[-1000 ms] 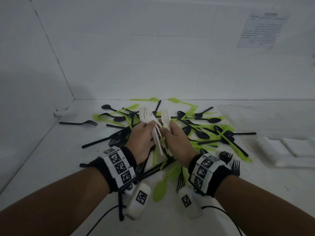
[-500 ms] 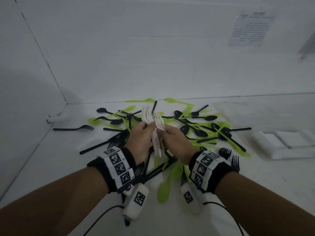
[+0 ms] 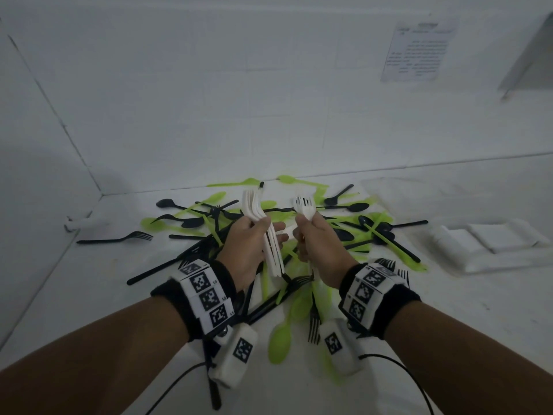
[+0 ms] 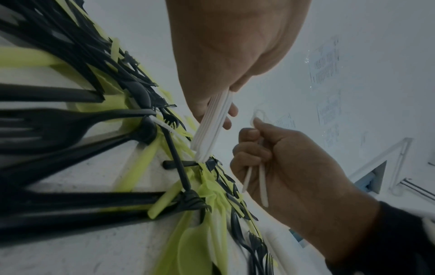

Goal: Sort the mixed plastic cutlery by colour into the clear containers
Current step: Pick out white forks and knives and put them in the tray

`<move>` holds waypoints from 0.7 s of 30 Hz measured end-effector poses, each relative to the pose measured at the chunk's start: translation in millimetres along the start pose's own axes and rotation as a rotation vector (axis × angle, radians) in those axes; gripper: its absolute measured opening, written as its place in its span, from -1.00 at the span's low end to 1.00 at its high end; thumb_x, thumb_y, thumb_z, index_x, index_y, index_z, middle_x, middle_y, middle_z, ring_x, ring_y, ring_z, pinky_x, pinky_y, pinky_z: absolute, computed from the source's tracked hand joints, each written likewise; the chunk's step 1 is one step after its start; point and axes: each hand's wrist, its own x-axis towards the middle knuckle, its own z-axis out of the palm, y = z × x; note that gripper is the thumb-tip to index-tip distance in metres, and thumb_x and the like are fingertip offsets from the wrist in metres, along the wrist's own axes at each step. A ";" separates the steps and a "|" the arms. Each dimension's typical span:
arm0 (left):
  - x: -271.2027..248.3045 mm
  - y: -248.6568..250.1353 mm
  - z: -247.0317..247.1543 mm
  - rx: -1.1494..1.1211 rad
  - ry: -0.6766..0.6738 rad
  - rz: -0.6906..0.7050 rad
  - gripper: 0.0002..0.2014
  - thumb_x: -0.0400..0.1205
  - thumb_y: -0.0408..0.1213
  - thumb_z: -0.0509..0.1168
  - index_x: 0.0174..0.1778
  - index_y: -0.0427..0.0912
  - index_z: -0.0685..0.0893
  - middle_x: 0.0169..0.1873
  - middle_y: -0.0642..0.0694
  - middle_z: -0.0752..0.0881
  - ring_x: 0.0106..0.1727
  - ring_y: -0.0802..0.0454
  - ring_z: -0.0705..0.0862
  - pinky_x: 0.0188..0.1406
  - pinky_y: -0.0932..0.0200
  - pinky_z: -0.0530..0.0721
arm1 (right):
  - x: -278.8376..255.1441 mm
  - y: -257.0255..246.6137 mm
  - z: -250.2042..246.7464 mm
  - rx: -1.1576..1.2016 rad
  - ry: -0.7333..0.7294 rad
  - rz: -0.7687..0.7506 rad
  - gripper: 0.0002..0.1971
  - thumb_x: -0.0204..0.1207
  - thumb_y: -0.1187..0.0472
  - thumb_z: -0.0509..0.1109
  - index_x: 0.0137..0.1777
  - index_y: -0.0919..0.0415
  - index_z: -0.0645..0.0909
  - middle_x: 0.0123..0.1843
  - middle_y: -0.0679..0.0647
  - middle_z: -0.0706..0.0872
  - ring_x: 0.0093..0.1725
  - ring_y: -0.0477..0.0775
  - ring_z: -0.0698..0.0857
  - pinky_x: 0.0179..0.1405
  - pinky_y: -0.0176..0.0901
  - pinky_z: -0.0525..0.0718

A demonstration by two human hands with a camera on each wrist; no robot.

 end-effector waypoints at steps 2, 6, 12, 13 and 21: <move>-1.0 -2.3 2.1 0.003 -0.016 -0.018 -0.74 0.84 -0.28 0.21 0.42 -0.27 0.56 0.13 -0.28 0.82 0.09 -0.22 0.86 0.07 -0.10 0.81 | -0.4 -1.5 1.2 0.009 -0.003 -0.007 -0.82 0.84 0.06 0.13 0.38 -0.05 0.37 -0.26 0.02 0.45 -0.50 -0.12 0.36 -0.51 -0.22 0.34; -3.1 -4.1 8.1 -0.013 -0.044 -0.040 -0.78 0.84 -0.32 0.21 0.35 -0.29 0.64 0.17 -0.37 0.80 0.13 -0.31 0.83 0.06 -0.15 0.82 | -4.7 -8.9 4.7 0.016 -0.045 -0.069 -0.83 0.86 0.22 0.08 0.38 0.17 0.34 -0.06 0.11 0.62 -0.45 -0.24 0.66 -0.56 -0.37 0.54; -4.3 -0.9 11.2 -0.016 -0.052 -0.019 -0.74 0.83 -0.33 0.22 0.37 -0.25 0.72 0.19 -0.30 0.82 0.22 -0.28 0.80 0.05 -0.01 0.83 | 2.1 -4.9 2.1 -0.050 -0.063 -0.112 -0.76 0.85 0.22 0.14 0.28 0.30 0.60 -0.36 -0.19 0.68 -0.35 -0.17 0.66 -0.35 -0.31 0.63; -4.6 -0.9 11.4 -0.020 -0.044 -0.008 -0.74 0.82 -0.34 0.23 0.37 -0.26 0.72 0.17 -0.30 0.82 0.21 -0.26 0.81 0.04 0.01 0.83 | 4.5 -3.1 1.5 -0.062 -0.052 -0.126 -0.76 0.84 0.22 0.15 0.26 0.27 0.63 -0.33 -0.15 0.68 -0.31 -0.14 0.67 -0.29 -0.28 0.64; -3.4 -0.5 12.6 -0.071 0.012 0.009 -0.76 0.77 -0.33 0.34 0.30 -0.30 0.77 0.12 -0.28 0.84 0.16 -0.21 0.83 0.10 -0.03 0.81 | 6.5 -2.4 9.3 -0.124 -0.055 -0.190 -0.71 0.82 0.17 0.20 0.11 0.37 0.66 -0.15 0.08 0.74 -0.19 0.08 0.69 -0.12 -0.08 0.67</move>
